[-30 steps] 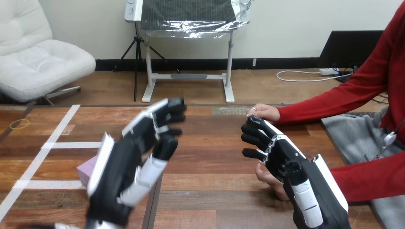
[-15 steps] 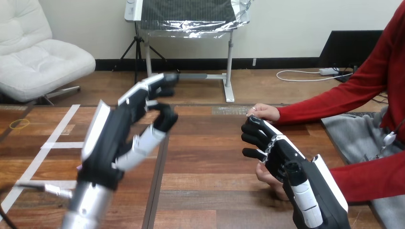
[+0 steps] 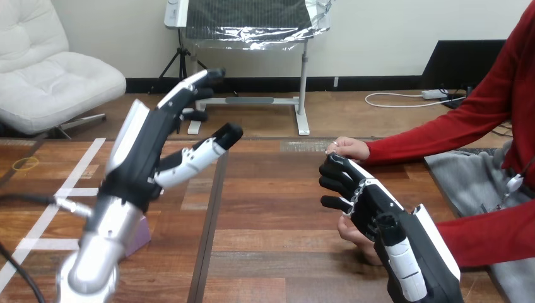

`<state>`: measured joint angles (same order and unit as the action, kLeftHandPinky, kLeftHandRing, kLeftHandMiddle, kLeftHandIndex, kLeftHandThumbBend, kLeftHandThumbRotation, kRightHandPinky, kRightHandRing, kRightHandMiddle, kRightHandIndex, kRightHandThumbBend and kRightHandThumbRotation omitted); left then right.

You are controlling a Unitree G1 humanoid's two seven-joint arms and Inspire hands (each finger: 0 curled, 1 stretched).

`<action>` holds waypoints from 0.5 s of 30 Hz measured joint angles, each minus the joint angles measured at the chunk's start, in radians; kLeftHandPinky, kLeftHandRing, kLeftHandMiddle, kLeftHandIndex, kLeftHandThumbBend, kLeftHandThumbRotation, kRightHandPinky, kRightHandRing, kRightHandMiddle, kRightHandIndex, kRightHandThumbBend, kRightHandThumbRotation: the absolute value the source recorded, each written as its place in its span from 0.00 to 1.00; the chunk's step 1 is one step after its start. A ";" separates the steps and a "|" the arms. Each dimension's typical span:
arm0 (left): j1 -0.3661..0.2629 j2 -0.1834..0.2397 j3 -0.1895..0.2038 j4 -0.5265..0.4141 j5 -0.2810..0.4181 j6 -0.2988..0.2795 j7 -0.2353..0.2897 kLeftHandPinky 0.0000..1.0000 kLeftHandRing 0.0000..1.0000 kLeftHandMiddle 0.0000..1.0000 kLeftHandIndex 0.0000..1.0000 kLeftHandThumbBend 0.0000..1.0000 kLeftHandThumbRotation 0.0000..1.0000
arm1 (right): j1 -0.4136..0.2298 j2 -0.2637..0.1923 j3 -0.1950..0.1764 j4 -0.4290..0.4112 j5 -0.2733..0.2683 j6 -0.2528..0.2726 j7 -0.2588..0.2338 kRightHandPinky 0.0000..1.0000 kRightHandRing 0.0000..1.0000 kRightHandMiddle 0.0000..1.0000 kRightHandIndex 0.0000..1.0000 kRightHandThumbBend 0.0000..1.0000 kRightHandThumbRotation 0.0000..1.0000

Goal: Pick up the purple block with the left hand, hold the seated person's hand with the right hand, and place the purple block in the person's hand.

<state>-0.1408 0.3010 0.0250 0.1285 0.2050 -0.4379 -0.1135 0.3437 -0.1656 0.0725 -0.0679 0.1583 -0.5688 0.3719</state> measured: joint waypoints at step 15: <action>-0.172 0.081 -0.015 0.233 0.176 0.022 0.095 0.75 0.89 0.92 0.88 0.74 0.52 | -0.011 -0.001 -0.013 0.000 0.000 0.000 0.000 0.83 0.90 0.90 0.90 0.76 1.00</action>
<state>-0.3126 0.3818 0.0104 0.3618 0.3810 -0.4162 -0.0181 0.3322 -0.1663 0.0594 -0.0679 0.1587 -0.5689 0.3720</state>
